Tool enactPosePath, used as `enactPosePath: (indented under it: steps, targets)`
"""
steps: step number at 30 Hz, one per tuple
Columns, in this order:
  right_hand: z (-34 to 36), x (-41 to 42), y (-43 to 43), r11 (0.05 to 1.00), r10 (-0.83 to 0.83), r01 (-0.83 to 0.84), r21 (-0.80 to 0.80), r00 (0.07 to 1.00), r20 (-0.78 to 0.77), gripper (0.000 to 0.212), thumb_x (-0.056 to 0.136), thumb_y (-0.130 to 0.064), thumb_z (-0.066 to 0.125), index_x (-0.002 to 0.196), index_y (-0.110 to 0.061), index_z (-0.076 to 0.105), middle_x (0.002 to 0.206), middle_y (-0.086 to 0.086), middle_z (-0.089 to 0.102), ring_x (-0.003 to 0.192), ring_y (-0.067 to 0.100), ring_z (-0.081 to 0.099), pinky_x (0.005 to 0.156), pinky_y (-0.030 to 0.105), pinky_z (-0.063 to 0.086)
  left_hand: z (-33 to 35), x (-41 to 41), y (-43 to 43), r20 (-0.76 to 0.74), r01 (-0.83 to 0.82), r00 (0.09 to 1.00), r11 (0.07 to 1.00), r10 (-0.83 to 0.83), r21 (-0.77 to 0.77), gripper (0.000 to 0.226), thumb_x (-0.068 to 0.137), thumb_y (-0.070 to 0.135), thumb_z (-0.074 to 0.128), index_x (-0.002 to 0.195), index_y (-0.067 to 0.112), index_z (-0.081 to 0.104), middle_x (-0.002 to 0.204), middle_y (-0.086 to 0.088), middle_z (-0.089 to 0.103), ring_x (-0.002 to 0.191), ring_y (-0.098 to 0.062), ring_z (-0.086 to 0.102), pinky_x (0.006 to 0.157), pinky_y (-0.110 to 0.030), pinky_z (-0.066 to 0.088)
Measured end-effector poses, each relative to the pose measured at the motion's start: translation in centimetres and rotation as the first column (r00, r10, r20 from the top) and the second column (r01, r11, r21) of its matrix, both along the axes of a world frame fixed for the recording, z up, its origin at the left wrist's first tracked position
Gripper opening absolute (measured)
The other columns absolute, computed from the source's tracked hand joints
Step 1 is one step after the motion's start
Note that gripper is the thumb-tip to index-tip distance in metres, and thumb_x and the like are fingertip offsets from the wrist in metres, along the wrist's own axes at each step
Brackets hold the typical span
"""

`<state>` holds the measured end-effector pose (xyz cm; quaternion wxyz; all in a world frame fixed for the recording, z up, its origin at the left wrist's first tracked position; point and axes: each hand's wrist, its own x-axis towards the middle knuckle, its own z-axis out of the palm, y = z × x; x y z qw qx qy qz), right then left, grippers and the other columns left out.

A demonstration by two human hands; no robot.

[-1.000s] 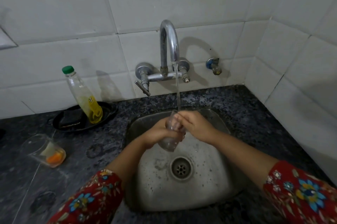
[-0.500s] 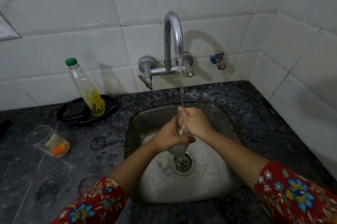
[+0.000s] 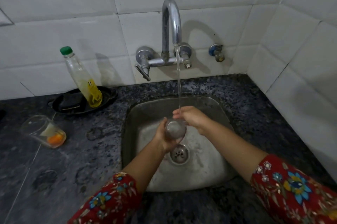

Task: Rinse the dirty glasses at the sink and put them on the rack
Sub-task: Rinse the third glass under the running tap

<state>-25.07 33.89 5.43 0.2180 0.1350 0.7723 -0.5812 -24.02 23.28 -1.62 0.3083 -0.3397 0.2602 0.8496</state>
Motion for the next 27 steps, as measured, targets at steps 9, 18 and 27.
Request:
enactPosePath:
  steps: [9, 18, 27]
  targets:
    - [2.4, 0.1, 0.4, 0.972, 0.132, -0.077, 0.222, 0.960, -0.245, 0.044, 0.092, -0.008, 0.046, 0.134, -0.020, 0.048, 0.135, 0.004, 0.054, 0.119, 0.020, 0.053, 0.098, 0.031, 0.044, 3.1, -2.8, 1.9, -0.099, -0.098, 0.990, 0.993, 0.104, 0.066, 0.051, 0.097, 0.047, 0.039, 0.099, 0.003, 0.065, 0.076, -0.019, 0.070, 0.084, -0.023, 0.068, 0.073, -0.032, 0.050]
    - [0.3, 2.5, -0.7, 0.436, 0.439, 0.011, 0.900, 0.870, -0.223, 0.050, 0.083, -0.019, 0.063, 0.125, -0.005, 0.040, 0.121, 0.015, 0.055, 0.108, 0.030, 0.059, 0.083, 0.036, 0.050, 1.6, -3.7, 2.7, -0.350, -0.315, 0.926, 0.806, 0.144, -0.501, 0.078, 0.059, 0.023, 0.088, 0.120, 0.008, 0.042, 0.108, -0.020, 0.063, 0.086, -0.027, 0.066, 0.079, -0.042, 0.057]
    - [2.1, -0.8, -0.7, 0.982, 0.185, -0.187, -0.011, 0.961, 0.207, 0.008, 0.075, -0.005, 0.071, 0.078, -0.009, 0.065, 0.079, 0.009, 0.065, 0.072, 0.016, 0.065, 0.078, 0.032, 0.058, 3.1, -2.9, -1.1, -0.423, 0.084, 0.891, 0.975, -0.166, -0.204, 0.019, 0.082, 0.029, 0.062, 0.085, 0.011, 0.070, 0.076, -0.007, 0.070, 0.071, -0.020, 0.067, 0.073, -0.032, 0.054]
